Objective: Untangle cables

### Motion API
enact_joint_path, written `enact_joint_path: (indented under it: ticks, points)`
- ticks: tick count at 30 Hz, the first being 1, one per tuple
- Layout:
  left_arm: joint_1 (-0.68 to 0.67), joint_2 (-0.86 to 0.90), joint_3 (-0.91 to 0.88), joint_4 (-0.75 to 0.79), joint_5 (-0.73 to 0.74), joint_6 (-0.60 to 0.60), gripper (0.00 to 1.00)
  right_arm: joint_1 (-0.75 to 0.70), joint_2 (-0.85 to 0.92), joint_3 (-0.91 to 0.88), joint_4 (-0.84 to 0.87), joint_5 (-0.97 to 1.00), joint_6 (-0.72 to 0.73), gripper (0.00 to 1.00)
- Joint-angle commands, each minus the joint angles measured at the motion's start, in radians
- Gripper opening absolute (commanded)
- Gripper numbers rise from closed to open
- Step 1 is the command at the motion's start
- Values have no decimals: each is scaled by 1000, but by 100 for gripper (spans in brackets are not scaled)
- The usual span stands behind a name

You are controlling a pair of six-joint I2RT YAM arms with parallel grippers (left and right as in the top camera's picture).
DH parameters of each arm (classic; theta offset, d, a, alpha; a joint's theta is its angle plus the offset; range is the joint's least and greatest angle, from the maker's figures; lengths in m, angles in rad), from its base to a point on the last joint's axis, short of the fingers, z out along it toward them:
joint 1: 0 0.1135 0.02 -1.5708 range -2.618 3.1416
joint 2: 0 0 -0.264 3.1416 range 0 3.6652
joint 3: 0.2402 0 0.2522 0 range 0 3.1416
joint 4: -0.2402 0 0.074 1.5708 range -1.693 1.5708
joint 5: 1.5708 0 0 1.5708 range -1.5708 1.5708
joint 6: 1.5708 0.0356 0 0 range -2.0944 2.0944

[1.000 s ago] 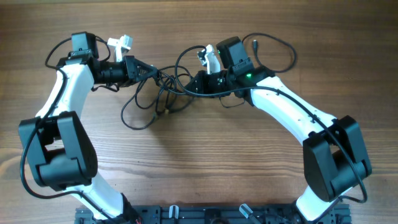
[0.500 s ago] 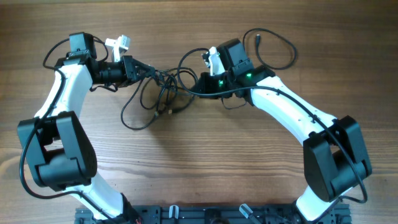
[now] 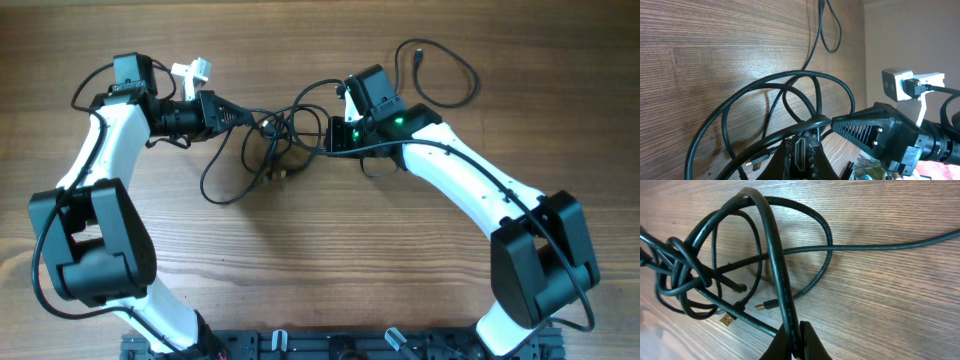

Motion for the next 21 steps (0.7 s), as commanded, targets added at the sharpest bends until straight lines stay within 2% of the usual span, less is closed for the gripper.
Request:
enact_joint_path:
  ticks: [1,8,12,13,17,19,21]
  points:
    - [46,5,12,19,-40,-2,4,-33,-8,-23,-73,221,-129,4]
    - [46,5,12,19,-45,-2,4,-33,-8,-23,-130,343,-261,4]
    - [46,5,12,19,-51,-3,4,-33,-8,-23,-184,121,-576,4]
    - [46,5,12,19,-52,-2,4,-33,-8,-23,-193,92,-607,4]
    - [46,5,12,19,-52,-2,4,-33,-8,-23,-207,97,-662,4]
    - [46,5,12,19,-51,-3,4,-33,-8,-24,-202,188,-689,4]
    - [46,5,12,19,-52,-2,4,-34,-8,-24,-179,350,-630,4]
